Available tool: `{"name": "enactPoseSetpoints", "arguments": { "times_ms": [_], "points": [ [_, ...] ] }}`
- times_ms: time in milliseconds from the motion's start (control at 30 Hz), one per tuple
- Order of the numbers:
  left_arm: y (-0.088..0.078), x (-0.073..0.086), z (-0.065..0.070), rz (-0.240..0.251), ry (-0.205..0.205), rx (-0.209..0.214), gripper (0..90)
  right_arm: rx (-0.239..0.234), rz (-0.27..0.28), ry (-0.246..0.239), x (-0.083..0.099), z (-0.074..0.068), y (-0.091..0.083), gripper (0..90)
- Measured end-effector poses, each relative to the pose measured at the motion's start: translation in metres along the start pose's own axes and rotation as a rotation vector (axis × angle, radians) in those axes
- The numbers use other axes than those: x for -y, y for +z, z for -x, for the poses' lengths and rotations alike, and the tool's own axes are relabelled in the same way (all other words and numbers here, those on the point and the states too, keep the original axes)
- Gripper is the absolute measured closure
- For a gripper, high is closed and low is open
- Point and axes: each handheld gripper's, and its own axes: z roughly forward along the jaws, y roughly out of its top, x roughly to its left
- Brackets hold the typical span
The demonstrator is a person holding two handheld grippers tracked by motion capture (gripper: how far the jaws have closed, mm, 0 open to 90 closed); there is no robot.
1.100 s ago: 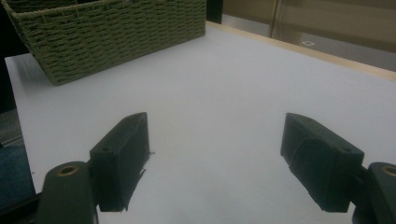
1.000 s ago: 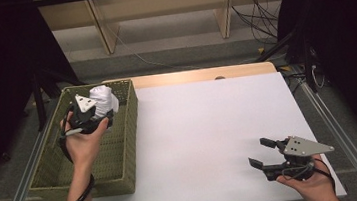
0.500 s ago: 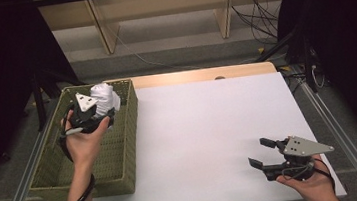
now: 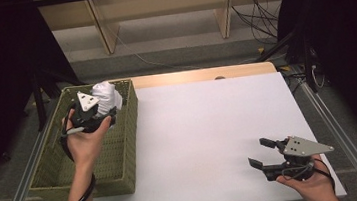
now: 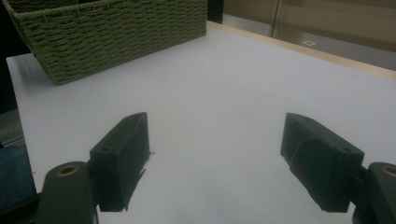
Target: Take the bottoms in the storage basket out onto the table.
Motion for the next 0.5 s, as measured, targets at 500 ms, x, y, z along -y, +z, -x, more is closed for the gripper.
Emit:
{"name": "enactPoseSetpoints", "arguments": {
  "times_ms": [500],
  "points": [
    [-0.004, -0.0052, 0.0061, 0.012, 0.016, 0.013, 36.3, -0.001, 0.0, 0.0, 0.0002, 0.0002, 0.0001, 24.8]
  ]
}}
